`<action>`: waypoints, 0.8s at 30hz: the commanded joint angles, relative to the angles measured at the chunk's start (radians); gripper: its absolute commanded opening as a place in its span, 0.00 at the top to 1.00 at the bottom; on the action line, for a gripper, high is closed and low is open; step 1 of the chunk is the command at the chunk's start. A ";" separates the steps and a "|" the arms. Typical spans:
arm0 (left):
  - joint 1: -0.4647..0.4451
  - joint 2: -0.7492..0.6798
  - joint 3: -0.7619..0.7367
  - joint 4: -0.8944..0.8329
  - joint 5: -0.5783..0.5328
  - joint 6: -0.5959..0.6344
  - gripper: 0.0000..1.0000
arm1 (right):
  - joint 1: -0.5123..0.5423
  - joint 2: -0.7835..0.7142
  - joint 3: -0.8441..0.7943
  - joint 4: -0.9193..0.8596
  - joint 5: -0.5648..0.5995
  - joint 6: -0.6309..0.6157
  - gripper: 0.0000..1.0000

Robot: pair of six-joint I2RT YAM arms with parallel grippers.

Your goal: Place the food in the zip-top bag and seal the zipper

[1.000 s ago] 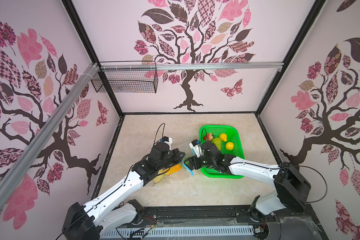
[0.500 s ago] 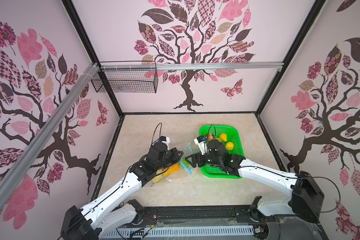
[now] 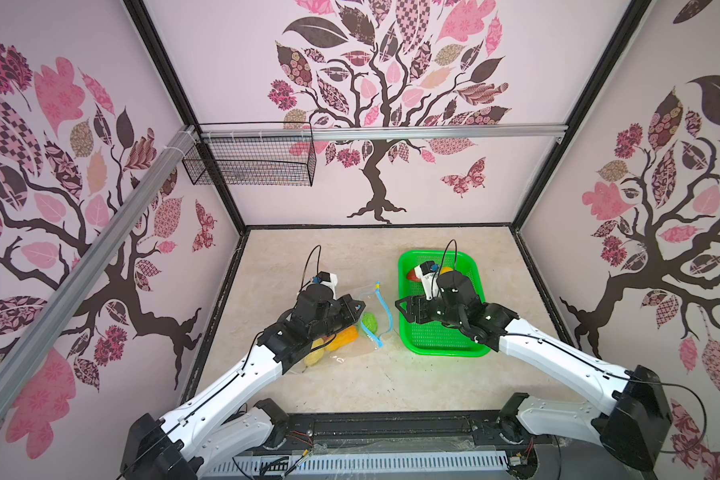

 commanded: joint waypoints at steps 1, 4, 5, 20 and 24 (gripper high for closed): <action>0.006 -0.021 0.009 0.009 -0.003 0.007 1.00 | 0.001 0.035 -0.033 0.039 -0.100 0.047 0.39; 0.006 -0.024 0.009 0.009 -0.003 0.005 1.00 | 0.001 0.063 -0.060 0.114 -0.160 0.087 0.44; 0.007 -0.026 0.010 0.009 -0.002 0.005 1.00 | 0.000 0.078 -0.063 0.127 -0.175 0.099 0.45; 0.010 -0.031 0.013 0.007 -0.003 0.007 1.00 | 0.002 0.248 -0.065 0.236 -0.252 0.157 0.64; 0.013 -0.037 0.015 0.004 -0.003 0.009 1.00 | 0.003 0.271 -0.052 0.218 -0.224 0.143 0.67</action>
